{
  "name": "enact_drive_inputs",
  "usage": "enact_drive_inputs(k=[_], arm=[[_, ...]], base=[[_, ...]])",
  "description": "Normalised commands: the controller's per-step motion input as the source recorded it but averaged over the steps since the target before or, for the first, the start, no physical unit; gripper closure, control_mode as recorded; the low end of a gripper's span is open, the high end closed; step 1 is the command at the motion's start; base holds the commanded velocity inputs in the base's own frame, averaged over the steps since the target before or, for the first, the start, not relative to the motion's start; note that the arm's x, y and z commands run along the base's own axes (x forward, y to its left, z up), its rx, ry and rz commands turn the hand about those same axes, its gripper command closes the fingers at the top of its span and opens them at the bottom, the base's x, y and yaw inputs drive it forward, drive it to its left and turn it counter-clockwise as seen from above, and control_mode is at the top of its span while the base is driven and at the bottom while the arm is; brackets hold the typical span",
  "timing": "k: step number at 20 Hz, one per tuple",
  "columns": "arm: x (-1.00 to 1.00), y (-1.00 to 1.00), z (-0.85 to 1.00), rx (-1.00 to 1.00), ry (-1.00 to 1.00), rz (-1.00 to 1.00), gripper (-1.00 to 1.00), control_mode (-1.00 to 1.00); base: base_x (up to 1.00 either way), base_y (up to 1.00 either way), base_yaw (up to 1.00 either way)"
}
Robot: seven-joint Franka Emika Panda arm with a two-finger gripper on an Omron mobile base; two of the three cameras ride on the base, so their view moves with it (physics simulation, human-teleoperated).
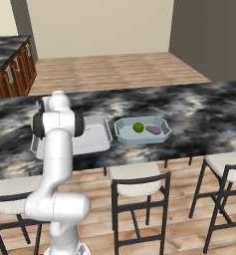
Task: Place the cold items (eggplant and lime) from the fridge in one tupperware on the dining counter. Place the warm items (kebab skewer and hot dog) in the stove area in another tupperware.
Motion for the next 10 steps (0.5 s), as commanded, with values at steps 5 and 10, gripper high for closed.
enact_drive_inputs(k=[5, 10], arm=[[0.33, 0.00, -0.43, 0.05, -0.02, 0.15, 1.00, -1.00], [0.04, 0.00, -0.35, 0.07, -0.09, 0.14, -1.00, -1.00]], base=[[0.00, 0.00, 0.00], [0.00, 0.00, 0.00]])
